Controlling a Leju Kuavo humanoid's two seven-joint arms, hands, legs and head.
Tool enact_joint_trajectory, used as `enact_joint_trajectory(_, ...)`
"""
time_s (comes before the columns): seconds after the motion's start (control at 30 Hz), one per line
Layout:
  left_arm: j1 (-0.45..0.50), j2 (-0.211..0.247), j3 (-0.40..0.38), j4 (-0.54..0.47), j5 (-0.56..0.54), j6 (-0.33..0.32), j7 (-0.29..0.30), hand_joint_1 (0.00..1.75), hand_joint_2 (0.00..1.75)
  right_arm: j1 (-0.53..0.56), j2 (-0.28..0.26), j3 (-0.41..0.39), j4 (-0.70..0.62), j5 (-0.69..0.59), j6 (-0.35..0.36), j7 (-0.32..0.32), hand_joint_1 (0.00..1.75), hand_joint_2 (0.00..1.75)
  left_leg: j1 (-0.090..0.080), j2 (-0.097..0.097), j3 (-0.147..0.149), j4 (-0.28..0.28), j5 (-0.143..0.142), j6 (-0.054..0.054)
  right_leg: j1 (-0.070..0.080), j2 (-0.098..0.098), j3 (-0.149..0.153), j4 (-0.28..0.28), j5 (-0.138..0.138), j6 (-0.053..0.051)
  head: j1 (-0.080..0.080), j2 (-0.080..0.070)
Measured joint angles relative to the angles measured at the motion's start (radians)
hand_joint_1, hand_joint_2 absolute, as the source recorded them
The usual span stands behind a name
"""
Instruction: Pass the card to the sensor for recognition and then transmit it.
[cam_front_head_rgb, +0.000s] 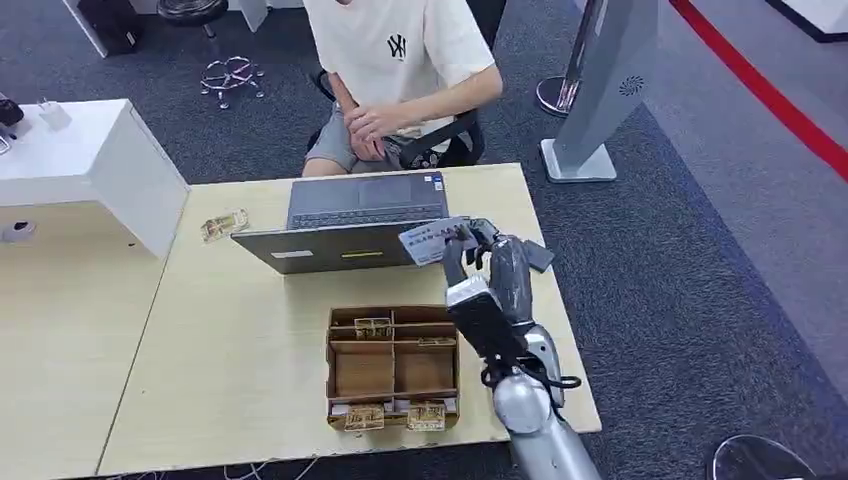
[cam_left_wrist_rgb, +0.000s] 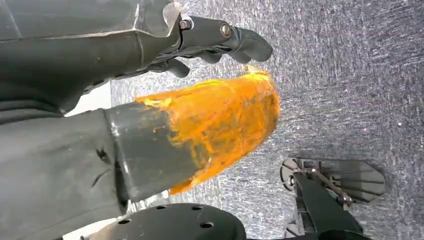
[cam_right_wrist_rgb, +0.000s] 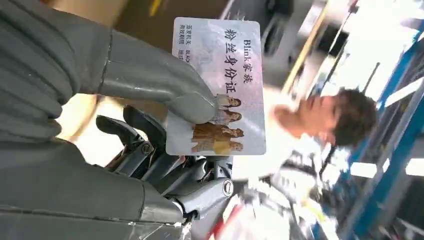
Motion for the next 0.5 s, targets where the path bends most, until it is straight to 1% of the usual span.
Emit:
enact_joint_trajectory(0.07,0.001,0.0,0.008,0.0,0.003,0.004,-0.004,0.0,0.0,0.019,-0.016,0.01,-0.018,-0.113,0.048,-0.006,1.75,1.75,0.0,0.0,0.0,0.0,0.0,0.0,0.0,0.0,0.0,0.0,0.0,0.0,0.0,0.0)
enact_joint_trajectory(0.13,0.002,0.0,0.02,0.0,0.008,0.009,-0.009,0.0,0.0,0.049,-0.03,0.014,-0.042,-0.204,0.079,-0.019,1.75,1.75,0.0,0.0,0.0,0.0,-0.001,0.0,0.0,0.0,0.0,0.0,0.0,0.0,0.0,0.0)
enact_joint_trajectory(0.17,0.003,0.0,0.025,0.0,0.011,0.012,-0.011,0.0,0.0,0.067,-0.037,0.014,-0.055,-0.228,0.085,-0.025,1.75,1.75,0.0,0.0,0.0,0.0,-0.001,0.0,0.0,0.0,0.0,0.0,0.0,0.0,0.0,0.0)
enact_joint_trajectory(0.33,0.005,0.0,0.05,0.0,0.023,0.019,-0.017,0.0,0.0,0.151,-0.067,0.006,-0.118,-0.283,0.09,-0.037,1.75,1.75,0.0,0.0,0.0,0.0,-0.001,0.0,0.0,0.0,0.0,0.0,0.0,0.0,0.0,0.0)
enact_joint_trajectory(0.5,0.009,0.0,0.076,0.0,0.037,0.031,-0.026,0.0,0.0,0.231,-0.095,-0.041,-0.162,-0.314,0.086,-0.045,1.75,1.75,0.0,0.0,0.0,0.0,-0.002,0.0,0.0,0.0,0.0,0.0,0.0,0.0,0.0,0.0)
